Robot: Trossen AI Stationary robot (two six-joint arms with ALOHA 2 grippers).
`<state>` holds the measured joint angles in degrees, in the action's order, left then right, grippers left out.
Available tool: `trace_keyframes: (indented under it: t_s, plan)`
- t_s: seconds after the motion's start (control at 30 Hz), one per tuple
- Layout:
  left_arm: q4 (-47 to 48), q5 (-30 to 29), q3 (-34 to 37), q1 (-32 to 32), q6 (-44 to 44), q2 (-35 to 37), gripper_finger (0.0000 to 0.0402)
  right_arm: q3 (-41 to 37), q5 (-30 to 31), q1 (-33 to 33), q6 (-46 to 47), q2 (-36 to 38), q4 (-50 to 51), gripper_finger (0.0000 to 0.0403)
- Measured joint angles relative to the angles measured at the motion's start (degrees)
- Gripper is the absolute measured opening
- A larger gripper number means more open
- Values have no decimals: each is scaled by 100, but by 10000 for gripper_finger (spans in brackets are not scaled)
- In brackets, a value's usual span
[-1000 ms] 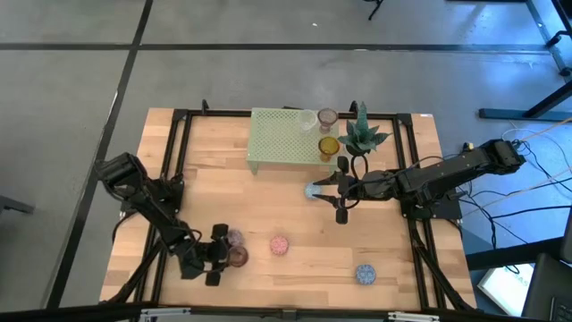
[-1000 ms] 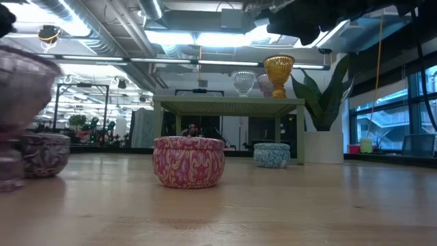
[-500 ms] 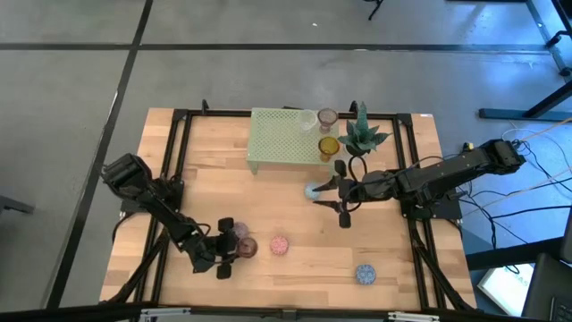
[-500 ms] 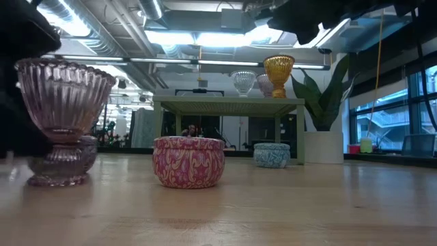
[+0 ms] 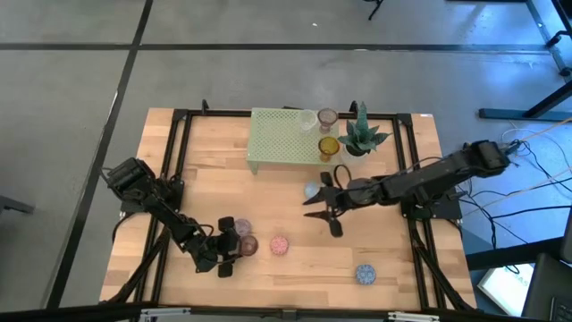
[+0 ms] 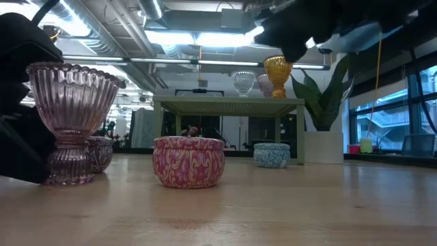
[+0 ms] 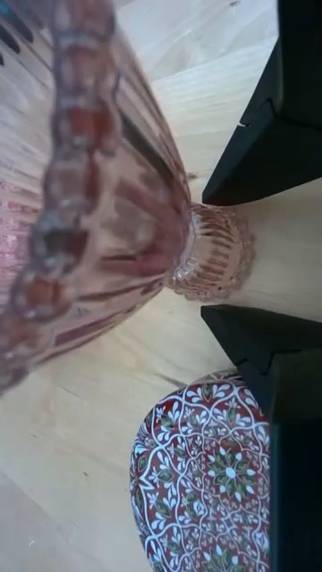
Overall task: Pick & Place candle stick holders
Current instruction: Align the purple glass candle holder with the transparent glass candle holder on the shelf
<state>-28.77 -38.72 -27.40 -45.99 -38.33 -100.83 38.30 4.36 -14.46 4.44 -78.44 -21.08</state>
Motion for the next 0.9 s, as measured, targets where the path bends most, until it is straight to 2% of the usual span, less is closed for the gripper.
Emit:
trace_keyframes:
  t_s: [0.1,0.23,0.37,0.57,0.73,0.9]
  plan:
    - [-4,-6,0,-5,4,1,192,0,-289,0,233,-506,-514,154]
    - [-4,-26,0,-7,-5,1,192,0,-683,0,444,-1042,-1256,126]
    - [-11,-47,0,-7,-2,1,192,2,-900,-2,565,-1378,-1783,81]
    - [-21,-119,0,1,9,1,192,113,-907,-2,562,-1769,-1794,8]
    - [-10,-227,0,2,36,88,192,658,-936,-2,515,-2216,-1731,12]
    - [-11,-205,0,35,107,120,192,1324,-1389,-2,232,-2808,-1621,4]
